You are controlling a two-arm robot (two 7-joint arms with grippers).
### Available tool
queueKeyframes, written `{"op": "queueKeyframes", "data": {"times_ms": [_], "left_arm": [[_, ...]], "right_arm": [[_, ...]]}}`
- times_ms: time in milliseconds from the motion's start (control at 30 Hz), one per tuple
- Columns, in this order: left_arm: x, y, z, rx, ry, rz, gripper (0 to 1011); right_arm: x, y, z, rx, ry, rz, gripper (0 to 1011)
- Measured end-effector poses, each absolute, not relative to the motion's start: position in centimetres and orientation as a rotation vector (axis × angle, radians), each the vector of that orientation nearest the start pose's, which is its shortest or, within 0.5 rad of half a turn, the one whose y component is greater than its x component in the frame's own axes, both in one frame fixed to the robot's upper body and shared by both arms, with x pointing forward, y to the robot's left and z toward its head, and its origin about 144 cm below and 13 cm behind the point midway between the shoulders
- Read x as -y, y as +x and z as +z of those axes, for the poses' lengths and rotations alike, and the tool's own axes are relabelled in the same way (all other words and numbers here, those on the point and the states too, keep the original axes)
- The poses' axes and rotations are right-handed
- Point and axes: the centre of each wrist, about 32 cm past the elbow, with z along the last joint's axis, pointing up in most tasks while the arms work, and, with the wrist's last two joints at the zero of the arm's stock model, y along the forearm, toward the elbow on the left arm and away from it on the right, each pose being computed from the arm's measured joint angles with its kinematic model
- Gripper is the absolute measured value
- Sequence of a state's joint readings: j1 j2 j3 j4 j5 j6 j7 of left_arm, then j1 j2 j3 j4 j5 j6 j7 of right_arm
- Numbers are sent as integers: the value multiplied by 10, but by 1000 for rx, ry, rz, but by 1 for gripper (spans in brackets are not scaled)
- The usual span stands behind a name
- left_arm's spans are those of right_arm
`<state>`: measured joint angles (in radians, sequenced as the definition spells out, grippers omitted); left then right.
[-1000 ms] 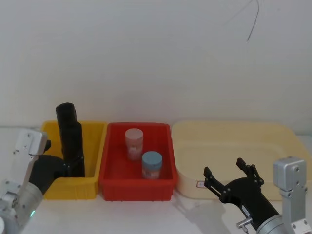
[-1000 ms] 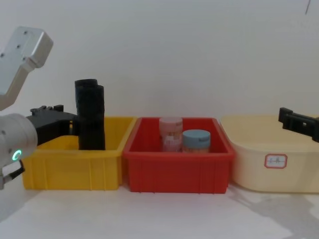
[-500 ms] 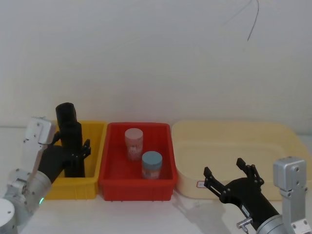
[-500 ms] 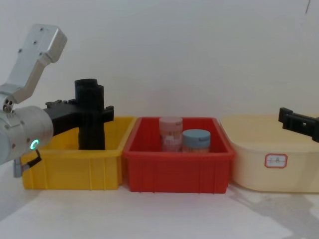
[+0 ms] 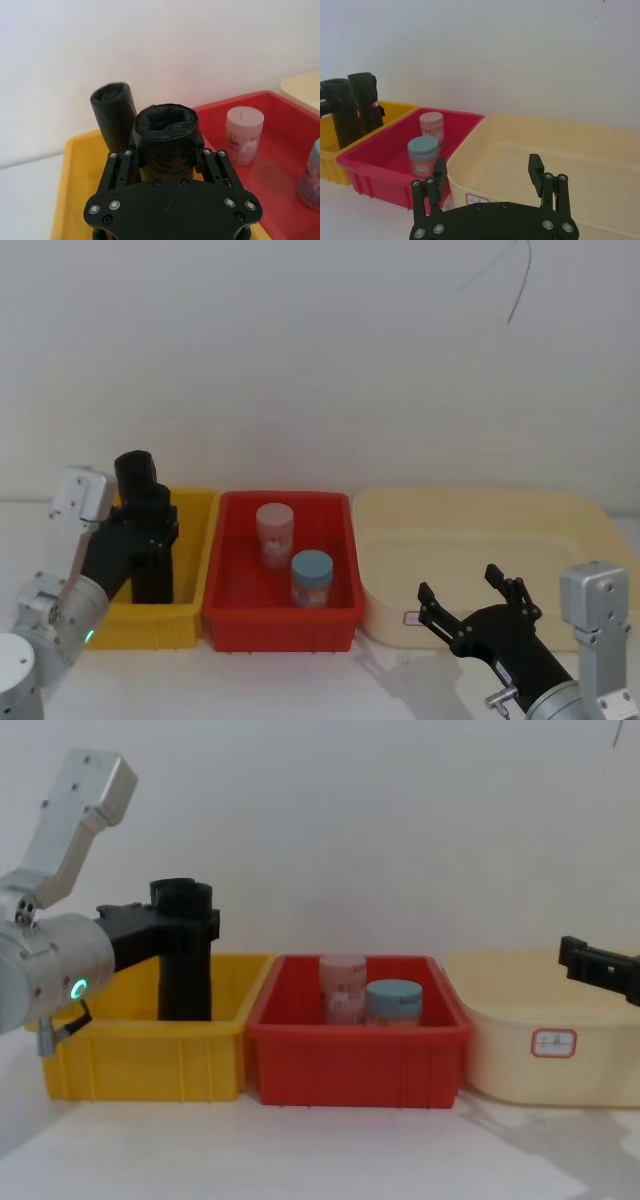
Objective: Pick up the garbage bag with the one hand and transfer it to the other hand.
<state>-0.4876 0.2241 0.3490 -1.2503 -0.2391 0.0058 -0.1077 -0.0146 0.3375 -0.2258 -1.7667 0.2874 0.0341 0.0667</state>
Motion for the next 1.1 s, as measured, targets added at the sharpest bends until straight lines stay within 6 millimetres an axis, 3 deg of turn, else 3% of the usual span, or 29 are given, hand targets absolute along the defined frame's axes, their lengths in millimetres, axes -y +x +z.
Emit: {"op": "queueKeyframes", "data": {"times_ms": [533, 1100], "left_arm": [[-210, 578, 1247, 235, -62, 1194, 469], [-194, 579, 1289, 284, -144, 998, 405]], "right_arm": [[237, 443, 1189, 75, 26, -1230, 1001], [237, 443, 1189, 75, 26, -1230, 1001]]}}
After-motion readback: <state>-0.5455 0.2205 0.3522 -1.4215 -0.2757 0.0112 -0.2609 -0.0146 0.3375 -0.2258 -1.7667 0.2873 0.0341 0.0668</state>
